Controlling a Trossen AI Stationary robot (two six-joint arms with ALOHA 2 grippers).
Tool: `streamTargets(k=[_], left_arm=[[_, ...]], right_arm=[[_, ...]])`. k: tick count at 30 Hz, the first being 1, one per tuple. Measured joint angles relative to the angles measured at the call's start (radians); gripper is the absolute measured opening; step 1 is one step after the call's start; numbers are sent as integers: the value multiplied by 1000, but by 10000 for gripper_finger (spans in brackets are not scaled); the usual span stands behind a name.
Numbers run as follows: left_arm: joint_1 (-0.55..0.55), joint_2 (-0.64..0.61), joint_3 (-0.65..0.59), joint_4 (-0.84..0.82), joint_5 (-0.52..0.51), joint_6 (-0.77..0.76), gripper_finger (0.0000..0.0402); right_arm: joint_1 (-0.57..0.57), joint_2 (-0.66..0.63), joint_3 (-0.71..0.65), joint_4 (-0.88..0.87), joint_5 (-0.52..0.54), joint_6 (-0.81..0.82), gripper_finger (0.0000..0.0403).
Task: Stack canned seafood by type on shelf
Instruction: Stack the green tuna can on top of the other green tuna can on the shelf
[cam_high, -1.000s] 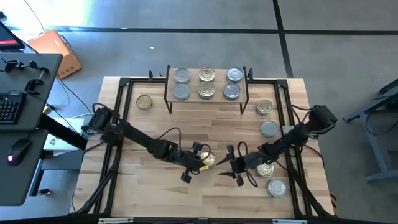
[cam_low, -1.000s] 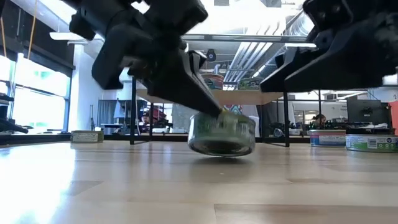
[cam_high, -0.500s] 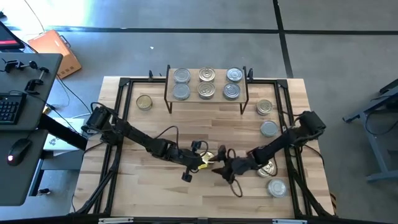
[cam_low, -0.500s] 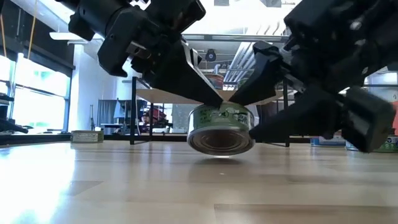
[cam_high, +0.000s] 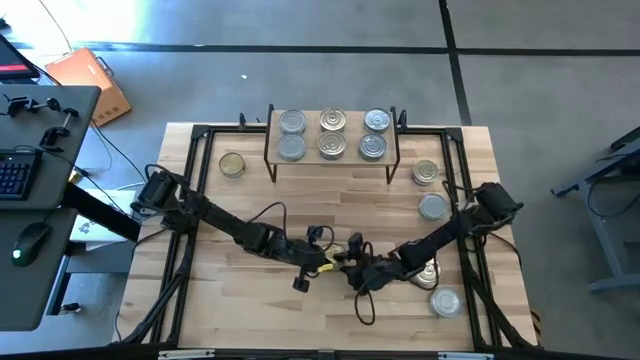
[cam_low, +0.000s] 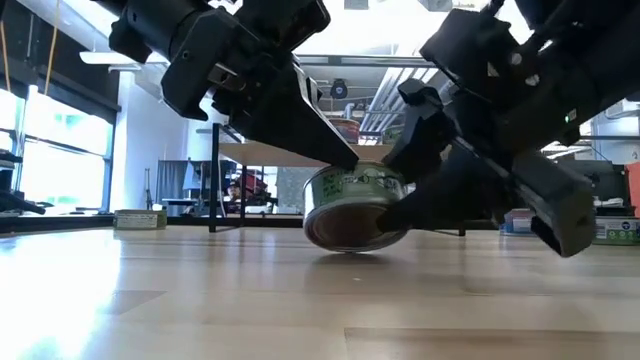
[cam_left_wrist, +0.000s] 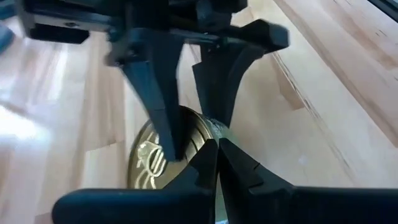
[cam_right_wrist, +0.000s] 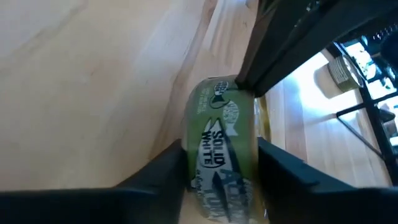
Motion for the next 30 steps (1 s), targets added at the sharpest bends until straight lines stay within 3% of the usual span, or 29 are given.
streamTargets(k=[2, 7, 10, 15, 17, 22, 26, 30], left_arm=[[-3, -18, 2, -35, -7, 6, 1], [-13, -89, 5, -196, 5, 8, 6], [-19, -144, 2, -318, 26, -14, 11], [-34, -212, -22, -455, -128, -77, 10], [-48, -225, -76, -377, -160, -76, 8], [-61, -240, -270, 8, -155, -59, 5], [-62, -239, -385, 225, -153, -60, 5], [-62, -239, -442, 326, -156, -61, 5]], right_arm=[[1, -3, 12, -25, 2, 43, 122], [21, -15, 55, -116, -8, 128, 122], [44, -47, 88, -256, 32, 186, 122], [74, -166, 136, -490, 100, 259, 122], [73, -243, 154, -562, 149, 280, 122], [-14, -417, 264, -780, 266, 278, 122], [-209, -487, 417, -991, 257, 254, 122], [-454, -473, 544, -1097, 180, 125, 122]])
